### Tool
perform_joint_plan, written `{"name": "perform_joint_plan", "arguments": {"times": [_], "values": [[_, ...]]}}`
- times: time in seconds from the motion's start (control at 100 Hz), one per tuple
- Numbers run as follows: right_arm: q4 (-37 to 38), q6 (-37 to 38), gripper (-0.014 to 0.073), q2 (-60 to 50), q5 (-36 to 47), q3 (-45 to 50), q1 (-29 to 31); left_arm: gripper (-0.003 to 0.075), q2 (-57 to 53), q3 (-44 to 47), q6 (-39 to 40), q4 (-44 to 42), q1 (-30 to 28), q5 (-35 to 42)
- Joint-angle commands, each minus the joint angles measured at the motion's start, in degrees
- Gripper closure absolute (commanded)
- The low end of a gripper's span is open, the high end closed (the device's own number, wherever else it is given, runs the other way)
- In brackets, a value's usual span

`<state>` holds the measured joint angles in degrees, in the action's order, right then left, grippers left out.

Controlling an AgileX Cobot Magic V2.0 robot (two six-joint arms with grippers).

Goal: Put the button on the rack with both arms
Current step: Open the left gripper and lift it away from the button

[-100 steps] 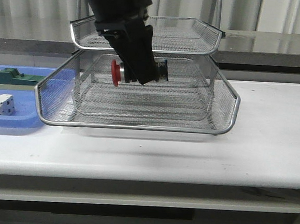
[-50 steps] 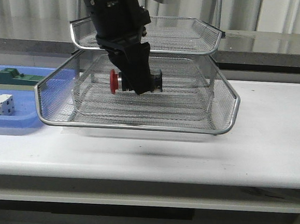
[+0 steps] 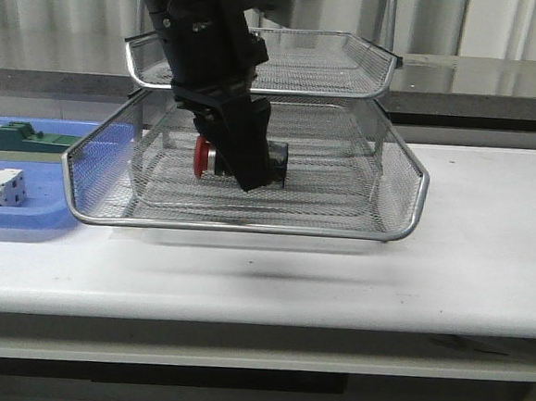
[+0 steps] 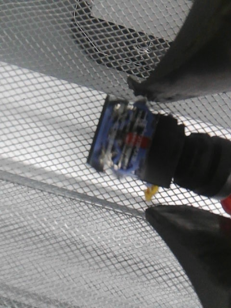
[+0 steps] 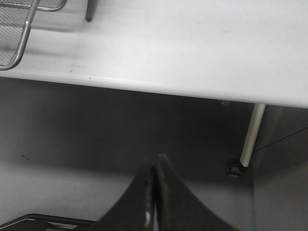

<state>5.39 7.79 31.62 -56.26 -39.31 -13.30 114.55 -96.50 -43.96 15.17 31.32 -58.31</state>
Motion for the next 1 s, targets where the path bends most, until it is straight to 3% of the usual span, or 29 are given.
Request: {"name": "perform_joint_plan", "arguments": {"times": [0.0, 0.39, 0.66, 0.99], "values": [[1.11, -0.27, 0.0660, 0.10, 2.69, -1.45, 0.32, 0.0251, -3.18, -2.79, 0.11, 1.29, 0.37, 0.63], [1.11, -0.27, 0.0660, 0.10, 2.69, -1.45, 0.32, 0.0237, -3.56, -13.36, 6.82, 1.76, 0.37, -14.35], [1.11, -0.27, 0.0660, 0.10, 2.69, -1.45, 0.32, 0.0237, -9.94, -13.37, 12.77, 0.29, -0.68, -14.33], [1.11, -0.27, 0.0660, 0.10, 2.69, -1.45, 0.32, 0.0239, -23.45, -9.00, 17.53, -1.82, -7.77, -14.02]]}}
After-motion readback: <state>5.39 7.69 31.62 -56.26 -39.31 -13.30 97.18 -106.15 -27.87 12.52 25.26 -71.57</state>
